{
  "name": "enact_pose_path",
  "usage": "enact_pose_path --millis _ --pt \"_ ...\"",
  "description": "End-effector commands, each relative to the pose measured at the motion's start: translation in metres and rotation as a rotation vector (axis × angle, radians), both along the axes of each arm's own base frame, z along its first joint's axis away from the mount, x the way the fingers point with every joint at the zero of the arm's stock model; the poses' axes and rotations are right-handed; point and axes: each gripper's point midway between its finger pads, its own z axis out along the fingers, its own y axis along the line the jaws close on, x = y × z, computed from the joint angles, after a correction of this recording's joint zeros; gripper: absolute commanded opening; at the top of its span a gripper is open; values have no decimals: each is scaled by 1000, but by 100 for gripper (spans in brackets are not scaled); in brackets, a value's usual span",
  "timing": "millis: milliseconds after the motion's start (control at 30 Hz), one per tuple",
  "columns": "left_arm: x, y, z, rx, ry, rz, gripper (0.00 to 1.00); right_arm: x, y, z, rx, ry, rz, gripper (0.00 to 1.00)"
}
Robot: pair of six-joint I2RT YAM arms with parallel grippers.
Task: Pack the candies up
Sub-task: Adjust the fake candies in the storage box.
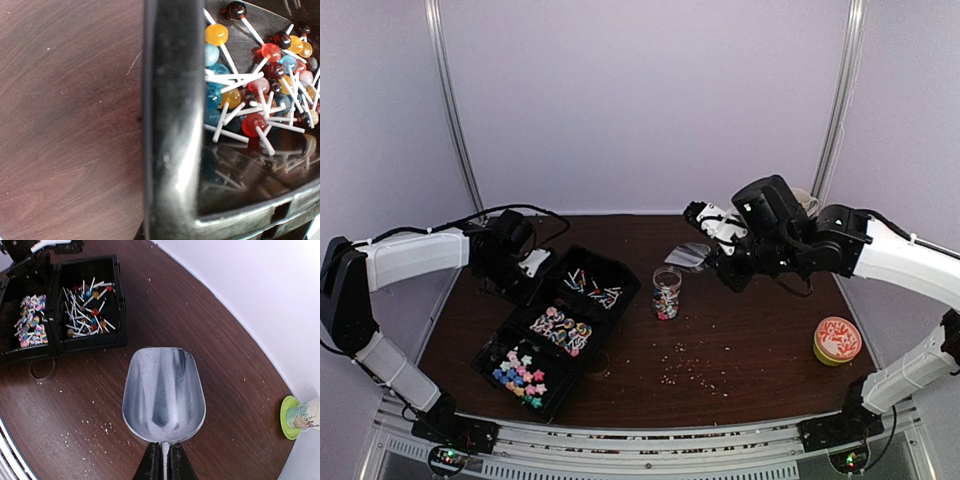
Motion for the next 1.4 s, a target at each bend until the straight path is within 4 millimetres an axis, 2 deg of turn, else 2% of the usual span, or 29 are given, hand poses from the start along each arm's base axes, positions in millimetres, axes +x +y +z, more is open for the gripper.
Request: enact_pose_path --millis 0,167,300,433,567,767,900,1067,1167,1367 --pt "20 -25 47 -191 -100 -9 0 -6 12 35 179 -92 60 0" --pt "17 -34 51 -305 -59 -21 0 -21 14 54 316 -148 134 0" --pt "10 -54 63 -492 1 -74 0 -23 11 62 346 -173 135 0" --pt "2 -67 73 -592 32 -120 0 -24 7 70 363 -193 126 0" --pt "-3 -73 75 -643 67 -132 0 -26 7 77 387 -202 135 0" --pt "-6 -76 66 -649 111 -125 0 -28 11 82 395 -195 153 0" --pt "-4 -71 58 -586 101 -111 0 -27 19 79 359 -154 174 0" --pt "3 -57 37 -429 90 -67 0 -28 32 74 252 -97 188 0" --pt "7 -49 33 -375 67 -45 0 -27 42 62 163 -49 192 0" --pt "12 -38 29 -298 40 -19 0 -24 62 24 -9 46 196 0"
